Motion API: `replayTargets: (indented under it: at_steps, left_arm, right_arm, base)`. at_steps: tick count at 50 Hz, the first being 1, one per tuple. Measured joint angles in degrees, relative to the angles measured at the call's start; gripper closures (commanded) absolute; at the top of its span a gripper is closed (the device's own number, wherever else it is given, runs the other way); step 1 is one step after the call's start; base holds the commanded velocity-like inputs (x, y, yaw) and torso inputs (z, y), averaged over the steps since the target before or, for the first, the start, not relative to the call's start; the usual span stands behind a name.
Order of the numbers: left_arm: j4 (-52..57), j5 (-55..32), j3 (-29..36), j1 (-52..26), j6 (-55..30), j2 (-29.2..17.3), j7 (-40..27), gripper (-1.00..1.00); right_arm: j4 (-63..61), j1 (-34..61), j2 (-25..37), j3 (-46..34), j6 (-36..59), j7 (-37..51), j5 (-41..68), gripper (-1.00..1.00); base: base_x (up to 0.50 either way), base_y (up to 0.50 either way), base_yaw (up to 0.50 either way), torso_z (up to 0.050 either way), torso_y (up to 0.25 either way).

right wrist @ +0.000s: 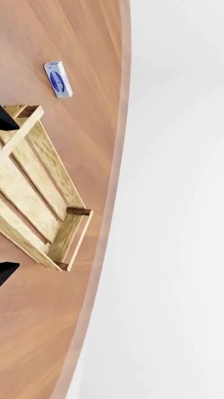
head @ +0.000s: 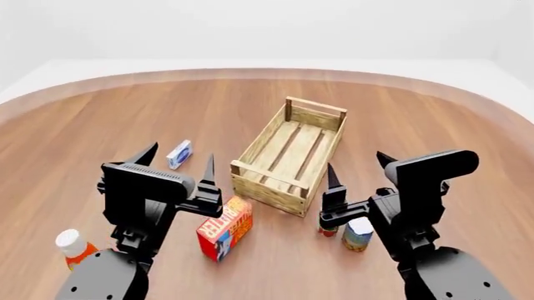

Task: Pick up the ketchup, and put it in the wooden tray.

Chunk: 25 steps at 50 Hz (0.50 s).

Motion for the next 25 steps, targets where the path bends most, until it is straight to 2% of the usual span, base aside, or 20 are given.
replayTargets:
  at_steps: [7, 23, 25]
  left_arm:
    - [0.9, -0.5, -0.3, -0.2, -0.7, -0.2, -0.3, -1.0]
    - [1.7, -1.2, -1.0, -1.1, -1.5, -0.5, -1.3, -1.0]
    - [1.8, -1.4, -1.1, -1.3, -1.6, -0.5, -1.5, -1.0]
  right_arm:
    - [-0.6, 0.8, 0.2, 0.4, 1.1, -0.1, 0.8, -1.0]
    - [-1.0, 3.2, 0.2, 2.3, 3.3, -0.9, 3.5, -1.0]
    - [-0.9, 3.6, 0.3, 2.4, 3.4, -1.1, 3.7, -1.0]
  base:
    - [0.41, 0.0, 0.0, 0.0, 0.0]
    - [0.0, 0.0, 0.0, 0.0, 0.0]
    - [0.0, 0.0, 0.47, 0.0, 0.0]
